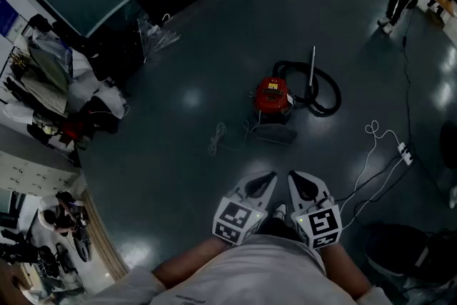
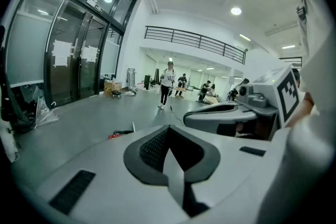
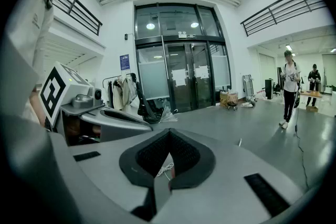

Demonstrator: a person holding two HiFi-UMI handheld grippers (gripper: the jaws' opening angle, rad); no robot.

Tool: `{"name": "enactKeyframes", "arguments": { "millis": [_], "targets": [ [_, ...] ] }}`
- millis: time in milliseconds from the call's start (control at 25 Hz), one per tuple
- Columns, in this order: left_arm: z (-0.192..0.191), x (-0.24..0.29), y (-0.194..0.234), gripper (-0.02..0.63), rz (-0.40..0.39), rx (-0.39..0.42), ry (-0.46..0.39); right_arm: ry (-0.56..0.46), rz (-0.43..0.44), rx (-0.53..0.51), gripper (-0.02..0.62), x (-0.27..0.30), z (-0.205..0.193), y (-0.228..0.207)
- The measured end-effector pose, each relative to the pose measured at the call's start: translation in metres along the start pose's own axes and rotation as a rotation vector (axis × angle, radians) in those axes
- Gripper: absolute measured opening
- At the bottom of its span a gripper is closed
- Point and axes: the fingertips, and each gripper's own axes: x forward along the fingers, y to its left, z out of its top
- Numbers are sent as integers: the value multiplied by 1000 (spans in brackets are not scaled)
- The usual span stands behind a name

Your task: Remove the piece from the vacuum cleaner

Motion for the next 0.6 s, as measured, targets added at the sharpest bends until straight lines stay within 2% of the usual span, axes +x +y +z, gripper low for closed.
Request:
{"name": "enactKeyframes", "arguments": {
  "millis": [360,600],
  "targets": [
    [7,25,-7,6,16,-4,-5,-3,24,-1,15,-2,0,-25],
    [5,43,10,6,33,20,12,-13,68,11,17,12,0,-40]
  ]
}}
